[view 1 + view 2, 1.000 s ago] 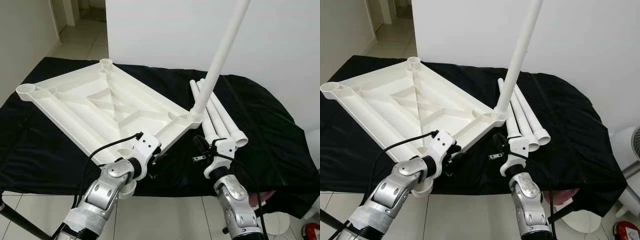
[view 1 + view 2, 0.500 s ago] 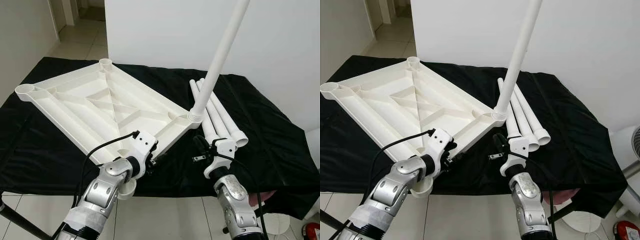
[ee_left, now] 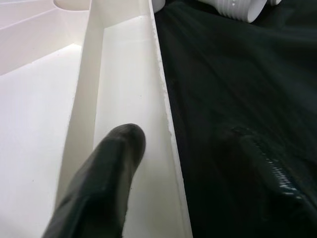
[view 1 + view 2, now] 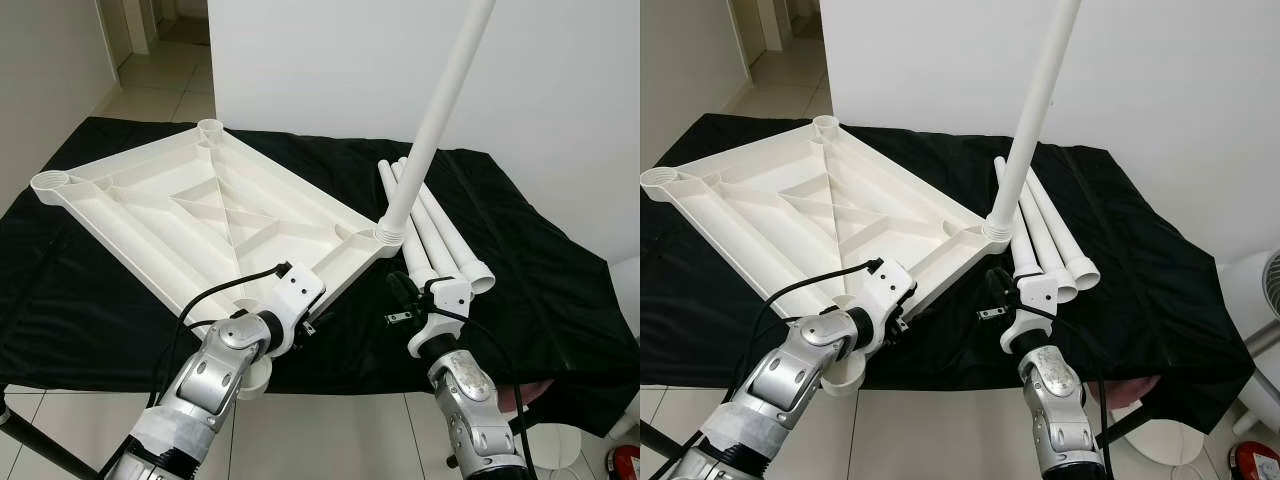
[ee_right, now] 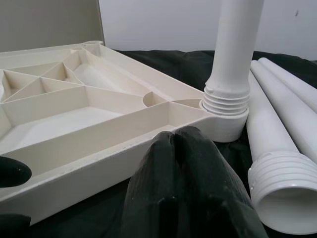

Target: Building children table

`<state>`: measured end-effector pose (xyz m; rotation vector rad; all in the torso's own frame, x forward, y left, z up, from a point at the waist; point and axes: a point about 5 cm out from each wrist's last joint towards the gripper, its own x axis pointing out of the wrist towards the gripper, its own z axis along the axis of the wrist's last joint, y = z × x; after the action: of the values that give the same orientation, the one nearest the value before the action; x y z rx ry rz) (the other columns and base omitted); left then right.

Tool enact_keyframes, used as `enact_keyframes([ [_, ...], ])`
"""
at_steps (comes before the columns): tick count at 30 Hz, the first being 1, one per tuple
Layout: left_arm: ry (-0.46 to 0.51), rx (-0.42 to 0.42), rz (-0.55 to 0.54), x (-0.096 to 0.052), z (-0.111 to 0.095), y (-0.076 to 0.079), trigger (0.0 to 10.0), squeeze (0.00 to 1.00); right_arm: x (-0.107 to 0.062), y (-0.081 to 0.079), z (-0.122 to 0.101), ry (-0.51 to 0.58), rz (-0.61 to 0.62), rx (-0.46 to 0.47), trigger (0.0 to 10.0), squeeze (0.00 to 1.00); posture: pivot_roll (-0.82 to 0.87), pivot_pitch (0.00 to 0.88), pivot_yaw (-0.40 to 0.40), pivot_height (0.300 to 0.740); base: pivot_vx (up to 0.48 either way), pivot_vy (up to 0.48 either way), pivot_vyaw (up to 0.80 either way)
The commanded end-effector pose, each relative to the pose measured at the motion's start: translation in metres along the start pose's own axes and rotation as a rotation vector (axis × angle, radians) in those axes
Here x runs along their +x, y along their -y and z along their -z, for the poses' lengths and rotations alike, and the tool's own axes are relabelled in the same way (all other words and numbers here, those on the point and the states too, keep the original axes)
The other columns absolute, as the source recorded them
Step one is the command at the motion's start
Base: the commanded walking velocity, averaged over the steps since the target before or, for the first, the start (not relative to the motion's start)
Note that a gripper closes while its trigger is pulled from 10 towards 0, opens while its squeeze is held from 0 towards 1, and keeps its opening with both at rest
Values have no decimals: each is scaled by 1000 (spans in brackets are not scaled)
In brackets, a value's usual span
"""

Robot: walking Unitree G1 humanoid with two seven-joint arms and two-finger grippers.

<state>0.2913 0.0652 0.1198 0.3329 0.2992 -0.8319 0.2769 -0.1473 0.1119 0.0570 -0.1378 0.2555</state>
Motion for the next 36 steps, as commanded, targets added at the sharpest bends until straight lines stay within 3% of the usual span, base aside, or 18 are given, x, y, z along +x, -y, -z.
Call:
enact_keyframes([
  [1, -107, -21, -123, 2, 19, -5, 2392, 0, -3, 3, 2, -6, 14, -9, 10000, 0, -15, 0, -87, 740, 0, 0, 0],
  [3, -119, -23, -148, 3, 18, -7, 0, 0, -3, 3, 2, -7, 17, -7, 10000, 0, -14, 0, -85, 740, 0, 0, 0],
  [16, -120, -16, -231, 13, 1, -19, 0, 0, -1, 0, 3, -5, 21, 2, 10000, 0, -10, 0, -76, 740, 0, 0, 0],
  [17, -100, -24, -291, 19, -8, -28, 0, 0, -1, 0, 3, -4, 23, 5, 10000, 0, -14, 0, -71, 740, 0, 0, 0],
  [23, -72, -30, -372, 26, -23, -42, 0, 0, -1, -2, 3, -3, 26, 7, 10000, 0, -25, 0, -63, 740, 0, 0, 0],
  [24, -52, -32, -410, 28, -33, -50, 0, 0, -2, -2, 3, -2, 29, 7, 10000, 0, -30, 0, -60, 740, 0, 0, 0],
  [28, -25, -42, -442, 28, -42, -55, 392, 0, -4, 0, 3, -4, 40, 3, 10000, 0, -39, 0, -53, 740, 0, 0, 0],
  [29, -22, -51, -444, 29, -43, -54, 2510, 0, -5, 0, 3, -5, 43, 3, 10000, 0, -39, 0, -53, 740, 0, 0, 0],
  [30, -19, -54, -439, 30, -43, -53, 3686, 0, -6, 0, 4, -5, 44, 3, 10000, 0, -39, 0, -53, 740, 0, 0, 0],
  [31, -18, -56, -433, 31, -43, -51, 3686, 0, -6, 0, 4, -5, 45, 3, 10000, 0, -39, 0, -53, 740, 0, 0, 0],
  [32, -19, -52, -424, 32, -43, -49, 4745, 0, -6, 0, 4, -5, 44, 3, 10000, 0, -39, 0, -53, 740, 0, 0, 0],
  [33, -19, -52, -424, 32, -43, -49, 4745, 0, -6, 0, 4, -5, 44, 3, 10000, 0, -39, 0, -53, 740, 0, 0, 0],
  [34, -24, -53, -408, 33, -41, -46, 10000, 0, -6, 0, 4, -6, 44, 3, 10000, 0, -39, 0, -53, 740, 0, 0, 0],
  [35, -28, -55, -397, 34, -40, -44, 10000, 278, -6, 0, 4, -6, 45, 3, 10000, 0, -39, 0, -53, 740, 0, 0, 0],
  [36, -28, -55, -397, 34, -40, -44, 10000, 278, -6, 0, 4, -6, 45, 3, 10000, 0, -39, 0, -53, 740, 0, 0, 0],
])
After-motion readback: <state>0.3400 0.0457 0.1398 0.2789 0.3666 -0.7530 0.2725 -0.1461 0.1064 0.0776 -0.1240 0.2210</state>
